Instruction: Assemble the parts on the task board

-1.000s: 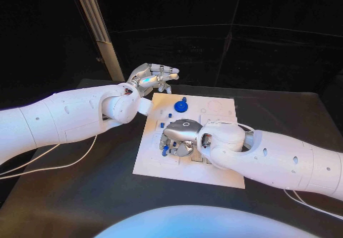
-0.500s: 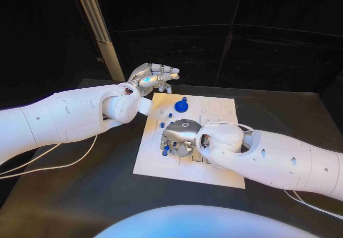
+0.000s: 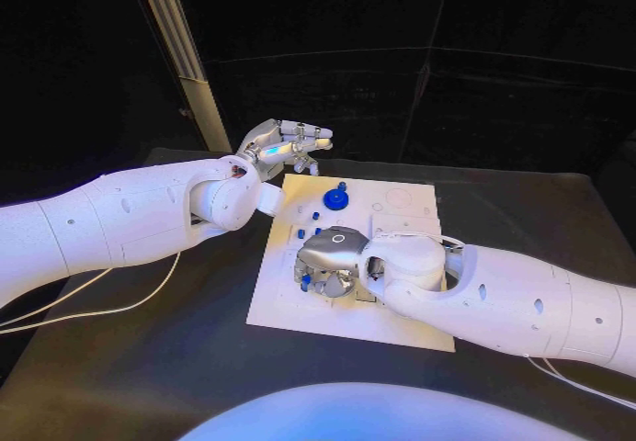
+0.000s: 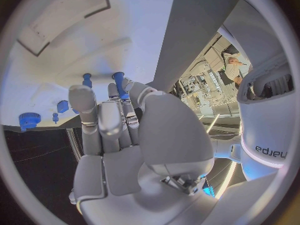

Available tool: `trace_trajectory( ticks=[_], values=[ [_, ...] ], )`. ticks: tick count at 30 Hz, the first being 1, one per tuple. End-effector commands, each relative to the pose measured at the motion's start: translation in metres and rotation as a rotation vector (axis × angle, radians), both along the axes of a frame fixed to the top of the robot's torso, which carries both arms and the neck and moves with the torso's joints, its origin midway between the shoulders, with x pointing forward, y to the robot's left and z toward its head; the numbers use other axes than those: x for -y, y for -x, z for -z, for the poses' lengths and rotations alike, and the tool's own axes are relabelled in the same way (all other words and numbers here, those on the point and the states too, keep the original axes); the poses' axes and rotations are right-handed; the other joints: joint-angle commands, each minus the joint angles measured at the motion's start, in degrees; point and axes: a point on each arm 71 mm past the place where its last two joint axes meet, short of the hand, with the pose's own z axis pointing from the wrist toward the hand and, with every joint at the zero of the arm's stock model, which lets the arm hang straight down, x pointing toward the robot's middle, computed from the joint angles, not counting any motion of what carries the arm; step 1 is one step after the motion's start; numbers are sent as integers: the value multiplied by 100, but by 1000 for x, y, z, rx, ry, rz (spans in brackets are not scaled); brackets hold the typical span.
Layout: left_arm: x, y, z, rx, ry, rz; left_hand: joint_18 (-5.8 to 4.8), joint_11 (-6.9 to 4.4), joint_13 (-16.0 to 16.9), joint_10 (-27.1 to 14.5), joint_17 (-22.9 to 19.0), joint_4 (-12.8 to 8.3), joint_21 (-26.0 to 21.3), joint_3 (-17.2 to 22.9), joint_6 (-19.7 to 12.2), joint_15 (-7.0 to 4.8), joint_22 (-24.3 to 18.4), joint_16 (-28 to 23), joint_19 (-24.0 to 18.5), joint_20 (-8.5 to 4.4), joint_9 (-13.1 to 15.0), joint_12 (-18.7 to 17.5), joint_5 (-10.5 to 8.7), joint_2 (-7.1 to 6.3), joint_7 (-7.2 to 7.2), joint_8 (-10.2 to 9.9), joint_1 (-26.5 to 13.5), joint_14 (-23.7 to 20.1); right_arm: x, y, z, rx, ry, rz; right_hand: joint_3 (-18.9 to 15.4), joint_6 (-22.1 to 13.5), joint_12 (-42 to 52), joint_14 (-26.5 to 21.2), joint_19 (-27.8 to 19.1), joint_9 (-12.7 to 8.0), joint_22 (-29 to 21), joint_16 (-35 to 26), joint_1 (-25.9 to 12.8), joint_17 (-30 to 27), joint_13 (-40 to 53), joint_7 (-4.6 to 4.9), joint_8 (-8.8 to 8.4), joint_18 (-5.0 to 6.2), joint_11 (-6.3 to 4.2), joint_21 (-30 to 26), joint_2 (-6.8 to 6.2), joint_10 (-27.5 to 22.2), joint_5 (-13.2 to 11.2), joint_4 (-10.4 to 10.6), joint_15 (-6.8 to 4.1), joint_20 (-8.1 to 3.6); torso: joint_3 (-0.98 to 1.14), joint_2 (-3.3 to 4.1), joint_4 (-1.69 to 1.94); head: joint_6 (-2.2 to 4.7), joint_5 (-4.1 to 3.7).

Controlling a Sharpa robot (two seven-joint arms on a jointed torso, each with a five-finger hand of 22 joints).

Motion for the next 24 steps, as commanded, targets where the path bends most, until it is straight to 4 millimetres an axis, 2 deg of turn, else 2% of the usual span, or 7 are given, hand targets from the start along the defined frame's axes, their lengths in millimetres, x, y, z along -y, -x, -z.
trace_trajectory(
  ticks=[1, 6, 7, 10, 18, 22, 24],
  values=[
    [0, 0, -1, 3, 8, 7, 33, -5, -4, -47, -9, -24, -22, -14, -31, 1, -9, -24, -30, 17, 5, 17, 36, 8, 3, 40, -27, -23, 1, 1, 0, 15, -4, -3, -83, -140, -4, 20, -105, -3, -192, -73, -144, -105, -6, 31, -11, -1, 68, -120, -71, -300, 43, 14, 57, 38, 3, 1, -1, 2, 4],
    [0, 0, -1, 2, 7, 5, 37, -8, -3, -57, -12, -40, -27, -7, -40, -1, -15, -20, -29, 18, 7, 40, 37, 21, 1, 56, -4, -28, 2, 1, -4, 31, -68, 0, -307, -312, 7, -81, -311, 1, -618, -279, -265, -427, -1, 87, -7, 67, 142, -391, -162, -724, 12, 28, 115, 95, 5, 1, -2, 2, 6],
    [0, 0, -1, 2, 7, 5, 37, -8, -3, -58, -12, -42, -27, -7, -40, -1, -15, -20, -29, 18, 7, 41, 37, 22, 1, 57, -2, -28, 2, 1, -6, 37, -90, 0, -406, -413, 18, -225, -517, -2, -1064, -566, -285, -830, 4, 121, -5, 130, 181, -677, -168, -941, 15, 30, 140, 125, 5, 2, 0, -1, 5],
    [0, 0, -1, 1, 6, 5, 37, -8, -3, -58, -12, -42, -27, -7, -40, -1, -15, -20, -29, 18, 7, 41, 37, 22, 1, 57, -2, -28, 5, 2, -11, 53, -155, 2, -644, -642, 64, -343, -710, -4, -1538, -859, -311, -1236, 18, 116, -10, 210, 191, -1008, -192, -1134, 32, 26, 149, 145, 10, 7, 4, -3, 0],
    [-3, 0, -1, -1, 4, 1, 37, -8, -3, -58, -12, -42, -27, -7, -40, -1, -15, -20, -29, 18, 7, 41, 37, 22, 1, 57, -2, -28, 26, 3, -23, 69, -320, 34, -1087, -852, 234, -337, -669, 7, -1669, -993, -285, -1443, 33, 103, -4, 220, 169, -1151, -149, -1217, 147, 35, 141, 130, 4, -2, -7, 6, -9],
    [-5, 0, -1, -2, 3, -2, 37, -8, -3, -58, -12, -42, -27, -7, -40, -1, -15, -20, -29, 18, 7, 41, 37, 22, 1, 57, -2, -28, 52, 3, -30, 26, -388, 94, -1246, -872, 351, -325, -647, 11, -1703, -999, -269, -1465, 44, 96, 1, 221, 152, -1191, -114, -1137, 215, 51, 131, 121, 1, -14, -23, 34, -45],
    [-6, 0, -1, -2, 3, -2, 37, -8, -3, -58, -12, -42, -27, -7, -40, -1, -15, -20, -29, 18, 7, 41, 37, 22, 1, 57, -2, -28, 70, -2, -33, -29, -401, 155, -1339, -818, 500, -280, -620, 22, -1719, -929, -280, -1377, 69, 85, 20, 222, 126, -1204, -72, -932, 223, 80, 111, 106, -6, -20, -23, 46, -104]
  ],
)
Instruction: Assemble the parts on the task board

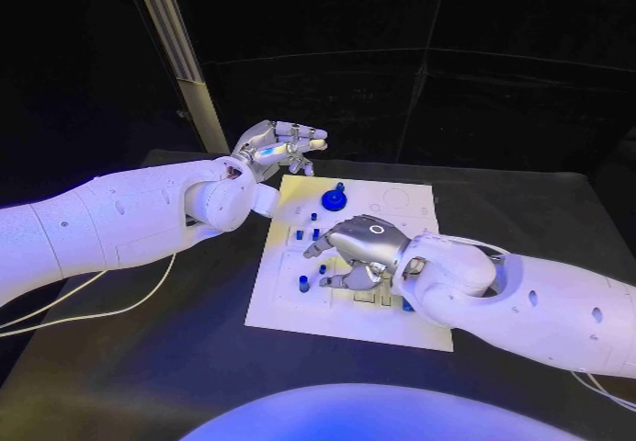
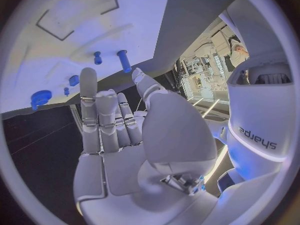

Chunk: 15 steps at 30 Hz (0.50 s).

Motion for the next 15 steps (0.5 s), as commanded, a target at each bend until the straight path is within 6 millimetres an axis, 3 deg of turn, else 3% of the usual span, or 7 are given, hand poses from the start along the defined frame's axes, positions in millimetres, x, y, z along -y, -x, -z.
trace_trajectory(
  ticks=[1, 2, 5, 7, 9, 13, 15],
  values=[
    [0, 0, -1, 0, 7, 8, 36, 12, -3, -37, -4, -42, -27, -7, -40, -1, -8, -20, -29, 18, 7, 14, 37, 22, 1, 17, -2, -29, 23, -7, -12, -110, -141, 89, -88, 123, 235, 97, 100, 30, 84, 157, -18, 204, 56, -31, 56, 68, -43, 39, 122, 394, 42, 47, -67, -12, -16, -19, -17, 23, -94],
    [0, 0, -1, -1, 7, 8, 36, 12, -3, -37, -4, -42, -27, -7, -40, -1, -8, -20, -29, 18, 7, 14, 37, 22, 1, 17, -2, -29, 33, -10, -12, -148, -144, 125, -109, 217, 324, 140, 154, 46, 171, 230, -41, 301, 79, -32, 98, 57, -62, 97, 151, 558, 48, 76, -80, -24, -20, -24, -23, 36, -145],
    [-1, 1, -1, -1, 7, 9, 37, 14, -3, -43, -6, -48, -29, -8, -44, -2, -10, -17, -28, 18, 8, 25, 35, 22, 3, 26, 4, -30, 68, -16, -10, -250, -136, 252, -241, 478, 909, 467, 736, 85, 1476, 1058, -173, 1502, 342, -190, 230, -138, -294, 928, 166, 1572, 166, 204, -239, -156, -37, -34, -46, 65, -242],
    [-1, 1, -1, -2, 7, 8, 37, 14, -3, -43, -6, -48, -29, -8, -44, -2, -10, -17, -28, 18, 8, 25, 35, 22, 3, 26, 4, -30, 88, -18, -8, -297, -125, 328, -435, 552, 1153, 492, 929, 97, 1894, 1147, -420, 1589, 523, -279, 296, -208, -383, 1212, 108, 1854, 404, 393, -321, -249, -42, -40, -73, 122, -291],
    [-2, 1, -1, -2, 7, 7, 37, 14, -3, -43, -6, -48, -29, -8, -44, -2, -10, -17, -28, 18, 8, 25, 35, 22, 3, 26, 4, -30, 105, -19, -7, -330, -112, 394, -693, 625, 1528, 519, 1095, 118, 2321, 1316, -575, 1807, 879, -373, 411, -285, -474, 1502, 86, 1983, 677, 592, -432, -349, -44, -46, -99, 128, -329],
    [-5, 2, -1, -2, 6, 4, 37, 14, -3, -43, -6, -48, -29, -8, -44, -2, -10, -17, -28, 18, 8, 25, 35, 22, 3, 26, 4, -30, 130, -18, -4, -362, -73, 498, -1055, 679, 2224, 601, 1303, 160, 3025, 1705, -826, 2380, 1532, -446, 571, -405, -529, 1935, 138, 2076, 786, 936, -501, -389, -42, -61, -149, 140, -363],
    [-6, 2, -1, -3, 5, 2, 37, 14, -3, -43, -7, -48, -29, -9, -44, -2, -10, -17, -28, 18, 8, 25, 35, 21, 3, 26, 3, -31, 139, -17, -2, -374, -35, 538, -1229, 658, 2815, 608, 1304, 183, 3108, 1812, -900, 2532, 2192, -454, 646, -403, -562, 1998, 180, 2032, 803, 1112, -474, -421, -41, -71, -171, 127, -345]
  ],
)
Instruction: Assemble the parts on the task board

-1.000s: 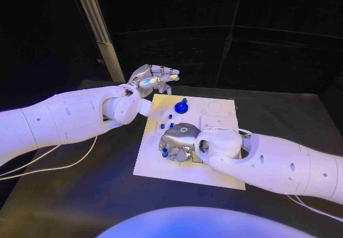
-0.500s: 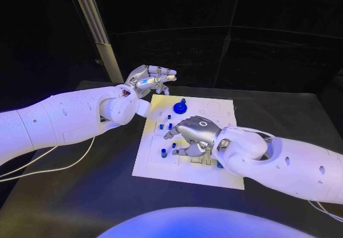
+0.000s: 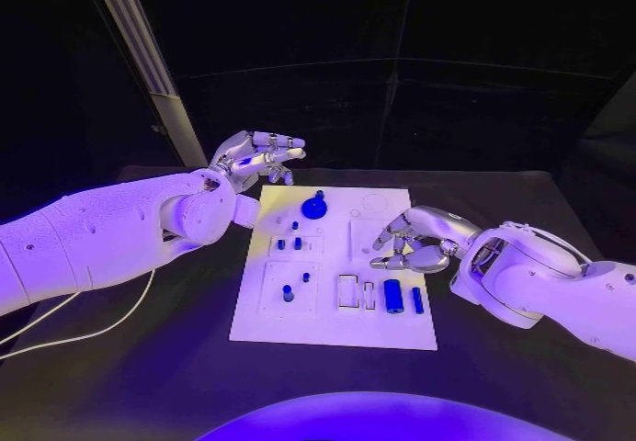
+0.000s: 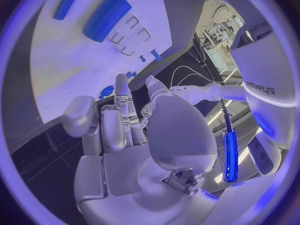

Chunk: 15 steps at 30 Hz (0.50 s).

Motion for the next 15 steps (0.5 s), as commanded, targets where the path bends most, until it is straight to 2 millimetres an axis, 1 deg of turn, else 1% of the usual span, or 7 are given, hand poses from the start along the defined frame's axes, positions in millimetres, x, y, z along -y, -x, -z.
trace_trajectory(
  ticks=[1, 2, 4, 8, 10, 12, 15],
  values=[
    [-1, 1, -1, 1, 8, 9, 37, 15, -2, -45, -11, -31, -30, 4, -46, -1, -7, -18, -28, 18, 8, 30, 35, 19, 4, 29, -1, -32, 15, 0, 7, -123, 54, 131, -228, -36, 681, 291, 14, 22, 99, 110, -180, 158, 762, -46, 73, -42, -31, 72, 32, -31, 14, 217, -11, -13, -1, -25, -64, -14, 9],
    [-1, 1, -1, 1, 8, 9, 37, 15, -2, -45, -11, -31, -30, 4, -46, -1, -7, -18, -28, 18, 8, 30, 35, 19, 4, 29, -1, -32, 19, 1, 9, -137, 78, 147, -497, -132, 1374, 278, -11, 68, 162, 194, -22, 259, 1604, -4, 217, -46, -29, 130, -2, -260, -6, 382, -52, -3, -3, -31, -70, -15, 4],
    [-2, 1, -1, 0, 8, 8, 37, 15, -2, -45, -11, -31, -30, 4, -46, -1, -7, -18, -28, 18, 8, 30, 35, 19, 4, 29, -1, -32, 25, 4, 13, -162, 119, 171, -621, -82, 2186, 312, 3, 118, 251, 329, -120, 507, 2522, -57, 337, -53, -48, 182, 85, -2, -45, 554, -21, -15, -7, -37, -75, -19, -11],
    [-3, 1, -1, 0, 7, 7, 37, 15, -2, -45, -11, -31, -30, 4, -46, -1, -7, -18, -28, 18, 8, 30, 35, 19, 4, 29, -1, -32, 29, 10, 21, -190, 179, 198, -963, -140, 3796, 364, 35, 269, 442, 586, -92, 972, 4374, -128, 623, -68, -72, 304, 212, 448, -32, 577, -33, -56, -12, -45, -90, -37, -15],
    [-4, 2, -1, 0, 7, 6, 37, 15, -2, -45, -11, -31, -30, 4, -46, -1, -7, -18, -28, 18, 8, 30, 35, 19, 4, 29, -1, -32, 29, 11, 24, -199, 201, 203, -1049, -179, 4136, 382, 49, 313, 505, 658, -71, 1114, 4796, -109, 693, -95, -88, 339, 254, 554, -21, 576, -54, -26, -1, -40, -88, -43, -30],
    [-4, 2, -1, -1, 6, 6, 37, 15, -2, -45, -11, -31, -30, 4, -46, -1, -7, -18, -28, 18, 8, 30, 35, 19, 4, 29, -1, -32, 30, 12, 27, -213, 228, 207, -1117, -216, 4312, 405, 66, 351, 571, 733, -37, 1264, 5014, -108, 748, -101, -88, 375, 283, 606, 149, 571, -39, -32, -4, -39, -81, -40, -46],
    [-4, 2, 0, -2, 6, 7, 37, 15, -2, -45, -11, -31, -30, 4, -46, -1, -7, -18, -28, 18, 8, 30, 35, 19, 4, 29, -1, -32, 30, 13, 31, -224, 254, 207, -1189, -248, 4449, 427, 93, 387, 666, 807, -32, 1416, 5190, -105, 800, -116, -83, 425, 311, 648, 204, 572, -33, -26, -11, -35, -65, -30, -88]
  ],
)
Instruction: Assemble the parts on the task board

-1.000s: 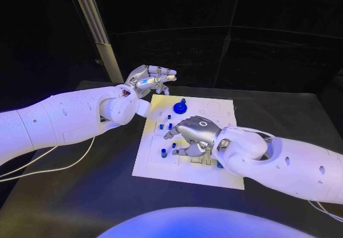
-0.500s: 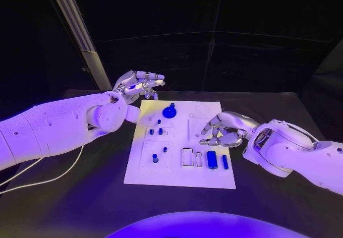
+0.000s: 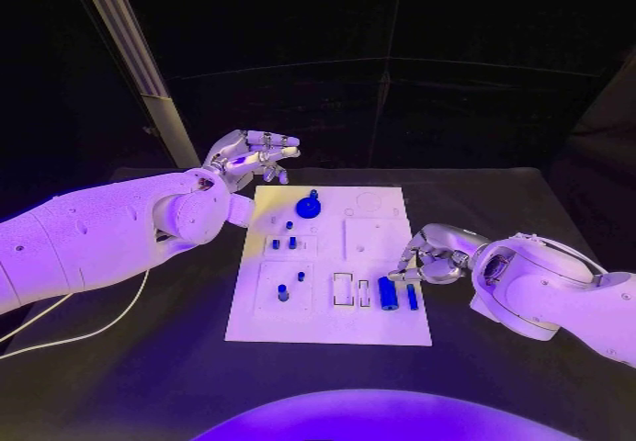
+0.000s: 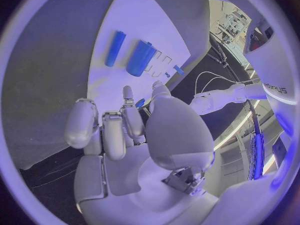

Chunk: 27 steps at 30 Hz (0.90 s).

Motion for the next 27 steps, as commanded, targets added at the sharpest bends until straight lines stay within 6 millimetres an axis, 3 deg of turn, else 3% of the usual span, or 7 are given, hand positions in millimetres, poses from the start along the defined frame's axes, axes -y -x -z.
trace_trajectory(
  ticks=[1, 9, 27],
  values=[
    [1, 1, -1, 1, 9, 12, 37, -6, -3, -24, -5, -31, -30, 4, -46, -1, -8, -18, -28, 18, 8, 30, 34, 19, 4, 29, -1, -32, 3, 1, 7, -48, 99, 14, -83, -49, 142, 427, 62, 35, 98, 76, -11, 556, 181, -4, 57, -124, -4, 55, 60, 67, 27, -3, -20, 15, -1, 4, 11, 7, -39],
    [0, 1, -1, 0, 8, 12, 37, -6, -3, -24, -5, -31, -30, 4, -46, -1, -8, -18, -28, 18, 8, 30, 34, 19, 4, 29, -1, -32, -6, 5, 17, -84, 132, -4, -231, -87, 282, 445, 92, 101, 217, 144, -125, 694, 374, -5, 144, -143, -2, 120, 105, 112, -117, 7, -15, 22, 0, 7, 9, -7, -26],
    [0, 1, 0, -3, 6, 12, 37, -6, -3, -24, -5, -31, -30, 4, -46, -1, -8, -18, -28, 18, 8, 30, 34, 19, 4, 29, -1, -32, -24, 9, 36, -112, 173, -20, -253, -89, 382, 463, 123, 158, 332, 197, -6, 807, 512, -15, 220, -161, -10, 180, 186, 158, -128, -34, -17, 22, 0, 6, 11, -45, -38]
  ],
)
